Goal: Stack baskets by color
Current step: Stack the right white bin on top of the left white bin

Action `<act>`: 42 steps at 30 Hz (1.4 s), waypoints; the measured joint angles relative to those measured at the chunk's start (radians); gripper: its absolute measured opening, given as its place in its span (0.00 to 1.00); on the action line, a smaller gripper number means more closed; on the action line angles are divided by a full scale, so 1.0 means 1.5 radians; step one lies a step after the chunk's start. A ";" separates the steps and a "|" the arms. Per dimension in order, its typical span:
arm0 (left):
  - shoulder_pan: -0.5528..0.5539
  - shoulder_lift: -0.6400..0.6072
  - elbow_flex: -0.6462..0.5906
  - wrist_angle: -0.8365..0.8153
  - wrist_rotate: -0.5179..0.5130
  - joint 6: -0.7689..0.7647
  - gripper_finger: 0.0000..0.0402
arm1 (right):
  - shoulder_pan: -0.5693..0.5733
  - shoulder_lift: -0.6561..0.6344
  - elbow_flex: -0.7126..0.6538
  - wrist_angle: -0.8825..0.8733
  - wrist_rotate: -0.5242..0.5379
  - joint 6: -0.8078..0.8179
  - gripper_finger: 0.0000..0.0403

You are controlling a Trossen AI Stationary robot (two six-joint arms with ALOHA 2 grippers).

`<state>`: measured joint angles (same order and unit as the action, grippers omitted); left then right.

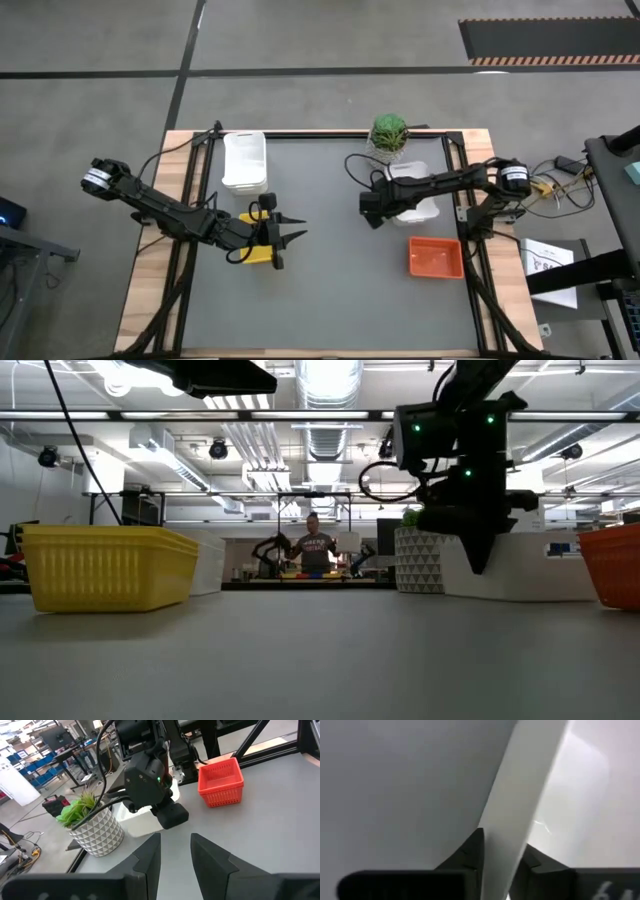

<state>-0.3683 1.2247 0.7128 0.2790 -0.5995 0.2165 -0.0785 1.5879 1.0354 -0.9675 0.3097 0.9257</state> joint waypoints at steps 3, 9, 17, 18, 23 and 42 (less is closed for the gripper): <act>0.000 0.000 0.000 0.000 0.000 0.000 0.22 | 0.012 -0.004 0.010 0.018 -0.016 -0.024 0.06; 0.000 0.000 0.000 0.000 0.000 0.000 0.22 | 0.052 -0.001 0.026 0.117 -0.058 -0.234 0.02; 0.000 0.000 0.000 0.001 0.000 -0.001 0.22 | 0.118 -0.001 0.026 0.209 -0.087 -0.615 0.06; 0.000 0.000 0.000 0.001 0.000 -0.001 0.22 | 0.121 -0.001 0.026 0.209 -0.086 -0.645 0.08; 0.000 0.000 0.000 0.001 0.000 -0.001 0.22 | 0.122 -0.001 0.026 0.206 -0.082 -0.761 0.19; 0.000 0.074 -0.002 0.126 0.000 -0.106 0.22 | 0.149 -0.200 -0.046 0.345 -0.194 -0.800 0.35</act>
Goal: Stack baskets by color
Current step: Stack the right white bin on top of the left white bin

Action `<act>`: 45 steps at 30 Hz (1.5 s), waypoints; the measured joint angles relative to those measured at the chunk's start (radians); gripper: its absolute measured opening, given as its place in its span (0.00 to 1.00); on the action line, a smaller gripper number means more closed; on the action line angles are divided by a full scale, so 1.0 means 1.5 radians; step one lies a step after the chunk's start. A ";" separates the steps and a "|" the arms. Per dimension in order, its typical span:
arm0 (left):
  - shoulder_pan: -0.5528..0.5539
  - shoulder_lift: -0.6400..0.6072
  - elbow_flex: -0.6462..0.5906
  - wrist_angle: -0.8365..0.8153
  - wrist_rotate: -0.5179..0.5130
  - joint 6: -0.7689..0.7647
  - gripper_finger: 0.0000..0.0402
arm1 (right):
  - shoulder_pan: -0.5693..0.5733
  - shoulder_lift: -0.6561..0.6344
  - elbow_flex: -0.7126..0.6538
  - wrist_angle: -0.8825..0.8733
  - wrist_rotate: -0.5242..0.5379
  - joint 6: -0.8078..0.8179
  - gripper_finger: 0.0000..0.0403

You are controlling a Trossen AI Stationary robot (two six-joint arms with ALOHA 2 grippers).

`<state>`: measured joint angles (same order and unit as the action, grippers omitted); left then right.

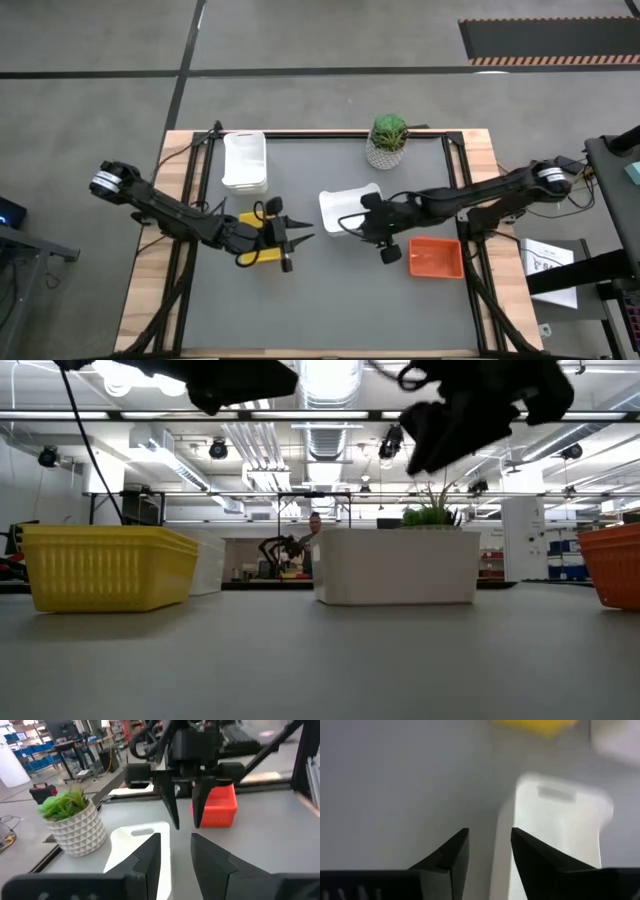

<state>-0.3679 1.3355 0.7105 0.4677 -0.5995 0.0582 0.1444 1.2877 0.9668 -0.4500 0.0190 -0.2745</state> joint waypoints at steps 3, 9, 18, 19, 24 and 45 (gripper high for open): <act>0.001 0.044 0.018 0.029 0.001 -0.001 0.22 | 0.000 -0.049 -0.057 0.111 -0.037 -0.030 0.33; 0.005 0.119 0.074 0.013 0.034 -0.029 0.22 | 0.000 -0.143 -0.151 0.267 -0.053 -0.098 0.29; 0.048 0.137 0.199 -0.334 0.248 -0.191 0.21 | 0.000 -0.258 -0.219 0.295 -0.082 -0.121 0.22; 0.049 0.138 0.216 -0.387 0.261 -0.196 0.20 | 0.000 -0.268 -0.225 0.295 -0.087 -0.121 0.21; 0.050 0.143 0.308 -0.613 0.366 -0.193 0.13 | 0.000 -0.322 -0.237 0.287 -0.090 -0.108 0.17; 0.146 0.348 0.642 -1.056 0.407 0.181 0.11 | 0.000 -0.392 -0.260 0.245 -0.123 -0.049 0.37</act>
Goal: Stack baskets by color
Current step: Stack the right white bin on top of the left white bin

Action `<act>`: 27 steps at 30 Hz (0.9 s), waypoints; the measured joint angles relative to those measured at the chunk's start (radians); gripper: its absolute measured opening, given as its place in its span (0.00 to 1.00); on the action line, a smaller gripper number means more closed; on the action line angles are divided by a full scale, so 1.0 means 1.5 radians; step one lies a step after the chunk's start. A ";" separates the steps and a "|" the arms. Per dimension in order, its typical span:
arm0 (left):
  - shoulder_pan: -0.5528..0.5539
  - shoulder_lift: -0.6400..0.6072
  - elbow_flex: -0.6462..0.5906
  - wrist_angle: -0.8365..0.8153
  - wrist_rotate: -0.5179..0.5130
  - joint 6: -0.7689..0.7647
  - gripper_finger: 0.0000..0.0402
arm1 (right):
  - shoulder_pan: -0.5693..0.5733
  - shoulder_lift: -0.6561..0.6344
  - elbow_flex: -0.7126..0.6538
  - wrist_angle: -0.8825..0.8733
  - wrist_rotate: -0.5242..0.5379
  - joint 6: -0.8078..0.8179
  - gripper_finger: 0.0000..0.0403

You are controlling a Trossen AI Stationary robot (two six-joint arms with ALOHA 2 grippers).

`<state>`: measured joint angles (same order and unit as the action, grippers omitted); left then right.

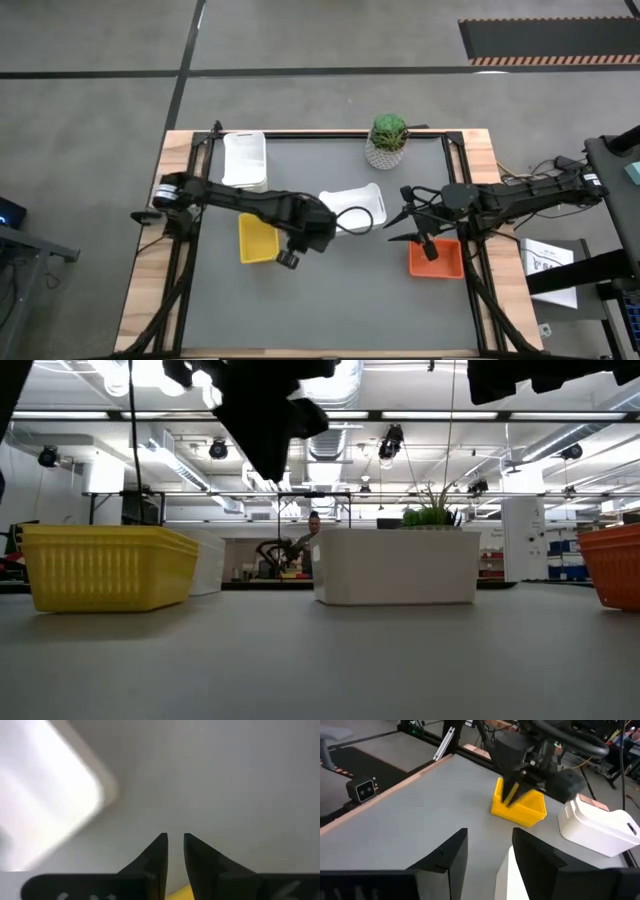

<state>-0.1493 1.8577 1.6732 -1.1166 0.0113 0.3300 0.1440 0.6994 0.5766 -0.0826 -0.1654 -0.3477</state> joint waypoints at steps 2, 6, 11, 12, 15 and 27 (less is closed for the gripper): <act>0.007 0.015 0.021 -0.006 -0.058 0.074 0.14 | 0.000 -0.001 0.000 0.004 0.000 0.000 0.37; 0.020 0.033 0.035 -0.005 -0.181 0.188 0.24 | 0.000 -0.005 0.000 -0.006 0.000 0.001 0.37; 0.035 0.037 0.003 0.029 -0.256 0.288 0.40 | 0.000 -0.008 -0.001 -0.011 0.000 0.004 0.37; 0.038 0.037 -0.006 0.047 -0.257 0.310 0.43 | 0.000 -0.008 -0.001 -0.011 0.000 -0.001 0.37; 0.042 0.037 -0.039 0.114 -0.255 0.397 0.48 | 0.000 -0.008 -0.001 -0.011 0.001 -0.007 0.37; 0.055 0.037 -0.155 0.333 -0.196 0.518 0.49 | 0.000 -0.008 -0.002 -0.016 0.001 0.009 0.37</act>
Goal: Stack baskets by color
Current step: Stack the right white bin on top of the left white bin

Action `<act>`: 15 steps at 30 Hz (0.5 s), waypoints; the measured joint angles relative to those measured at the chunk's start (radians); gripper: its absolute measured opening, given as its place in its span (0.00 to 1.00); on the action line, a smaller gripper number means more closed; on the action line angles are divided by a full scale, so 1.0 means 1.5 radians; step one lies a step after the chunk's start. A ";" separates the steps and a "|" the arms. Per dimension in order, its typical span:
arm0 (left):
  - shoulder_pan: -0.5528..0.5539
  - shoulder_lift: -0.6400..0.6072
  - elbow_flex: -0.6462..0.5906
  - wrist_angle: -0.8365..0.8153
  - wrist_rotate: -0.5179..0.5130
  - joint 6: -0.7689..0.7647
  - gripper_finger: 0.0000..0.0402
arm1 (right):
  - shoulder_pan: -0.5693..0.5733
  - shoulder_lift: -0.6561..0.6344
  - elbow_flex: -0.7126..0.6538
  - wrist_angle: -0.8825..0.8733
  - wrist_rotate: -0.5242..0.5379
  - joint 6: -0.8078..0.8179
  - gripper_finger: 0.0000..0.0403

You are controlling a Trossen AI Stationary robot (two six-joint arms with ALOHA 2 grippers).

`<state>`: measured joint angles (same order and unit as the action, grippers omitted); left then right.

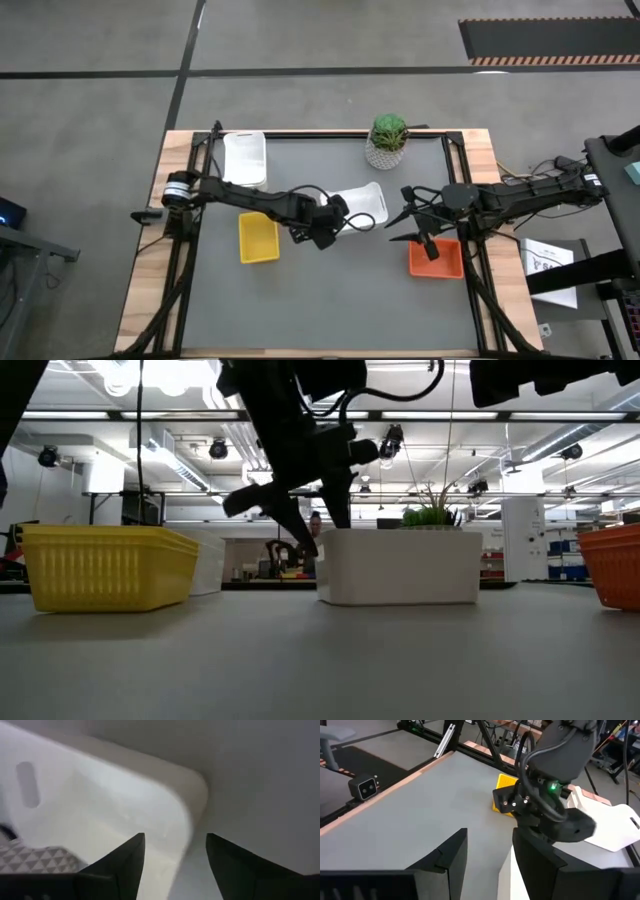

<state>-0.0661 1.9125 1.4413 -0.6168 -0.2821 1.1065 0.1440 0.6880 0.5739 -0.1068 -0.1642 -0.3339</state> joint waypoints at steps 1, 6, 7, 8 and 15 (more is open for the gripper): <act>0.000 0.000 -0.006 0.004 0.003 0.000 0.48 | 0.000 0.000 0.000 -0.001 0.000 0.002 0.37; -0.002 0.000 -0.025 0.027 0.007 -0.011 0.37 | 0.000 0.000 0.000 -0.011 0.000 0.018 0.37; -0.002 0.000 -0.028 0.030 0.008 -0.016 0.34 | 0.000 0.000 0.000 -0.011 0.000 0.019 0.37; -0.002 0.000 -0.031 0.034 0.009 -0.018 0.30 | 0.000 0.000 0.000 -0.011 0.000 0.019 0.37; -0.005 0.000 -0.031 0.055 0.013 -0.071 0.02 | 0.000 0.000 -0.003 -0.012 0.000 0.020 0.37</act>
<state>-0.0738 1.9121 1.3952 -0.5344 -0.2630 1.0001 0.1440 0.6884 0.5694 -0.1242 -0.1642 -0.3035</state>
